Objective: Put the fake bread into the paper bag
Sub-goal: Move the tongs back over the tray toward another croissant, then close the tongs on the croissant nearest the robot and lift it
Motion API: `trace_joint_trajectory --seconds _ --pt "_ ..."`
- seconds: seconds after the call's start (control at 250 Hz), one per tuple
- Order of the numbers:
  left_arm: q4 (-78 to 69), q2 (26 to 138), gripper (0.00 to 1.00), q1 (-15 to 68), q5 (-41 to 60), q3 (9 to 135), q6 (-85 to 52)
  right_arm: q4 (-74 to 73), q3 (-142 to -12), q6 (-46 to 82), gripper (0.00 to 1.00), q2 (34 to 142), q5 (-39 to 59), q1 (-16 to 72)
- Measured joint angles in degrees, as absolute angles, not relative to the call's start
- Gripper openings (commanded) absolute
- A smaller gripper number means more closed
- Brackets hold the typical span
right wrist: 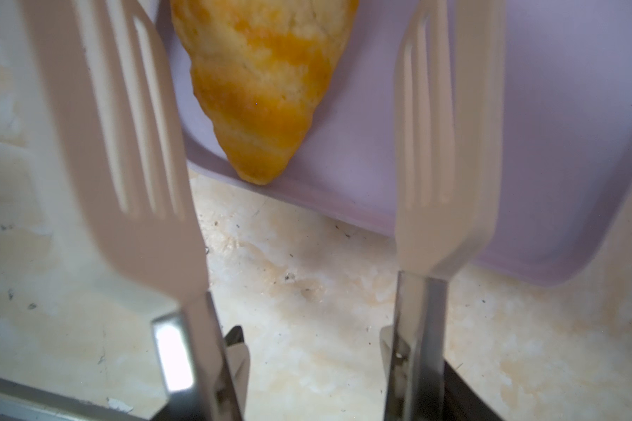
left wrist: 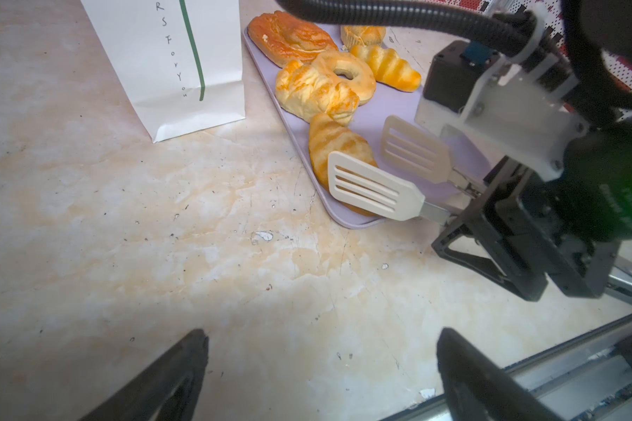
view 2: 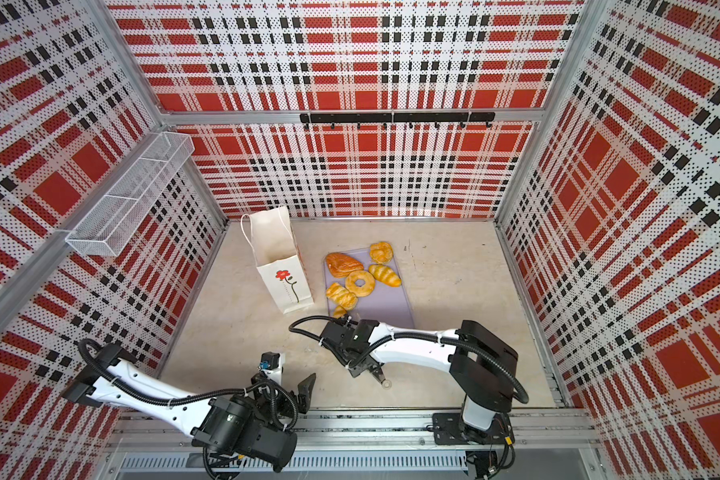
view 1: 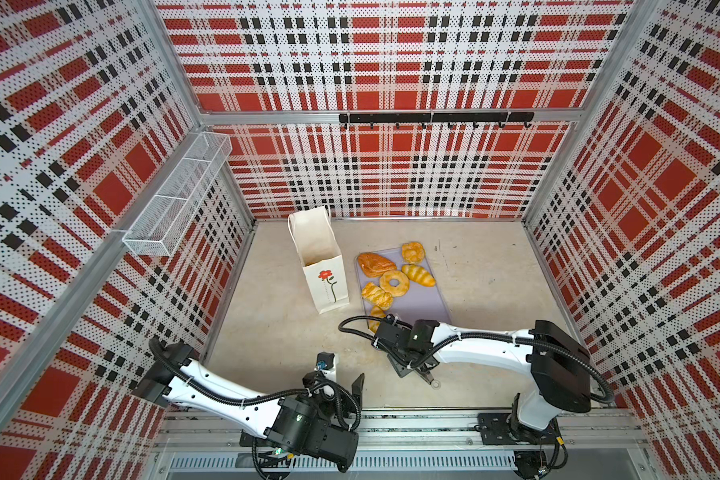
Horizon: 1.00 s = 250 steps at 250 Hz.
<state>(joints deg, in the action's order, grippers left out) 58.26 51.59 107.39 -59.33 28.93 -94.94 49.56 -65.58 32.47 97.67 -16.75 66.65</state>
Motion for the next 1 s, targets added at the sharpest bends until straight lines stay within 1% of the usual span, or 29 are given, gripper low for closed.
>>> trace_joint_trajectory --seconds 0.108,0.212,0.34,0.412,0.46,0.6,1.0 --pt "58.28 51.66 0.99 107.42 -59.33 28.93 -94.98 49.71 -66.24 31.33 0.61 98.80 -16.27 66.06" --pt "58.33 51.77 0.99 107.44 -59.31 28.93 -95.00 50.17 -66.46 30.39 0.52 99.15 -15.68 65.58" --pt "58.35 51.79 1.00 107.46 -59.31 28.93 -95.09 50.83 -66.46 29.56 0.44 99.15 -15.44 65.28" --pt "58.35 51.79 0.99 107.46 -59.31 28.93 -95.13 51.09 -66.46 29.34 0.44 99.15 -15.42 65.14" --pt "58.35 51.79 1.00 107.46 -59.31 28.93 -95.15 51.16 -66.46 29.26 0.42 99.13 -15.40 65.10" --pt "58.37 51.86 1.00 107.46 -59.31 28.93 -95.18 50.65 -65.56 28.86 0.40 97.34 -14.83 65.10" --pt "58.74 50.19 0.99 108.16 -59.99 28.91 -95.33 49.43 -58.59 28.47 0.37 83.88 -14.83 65.10"
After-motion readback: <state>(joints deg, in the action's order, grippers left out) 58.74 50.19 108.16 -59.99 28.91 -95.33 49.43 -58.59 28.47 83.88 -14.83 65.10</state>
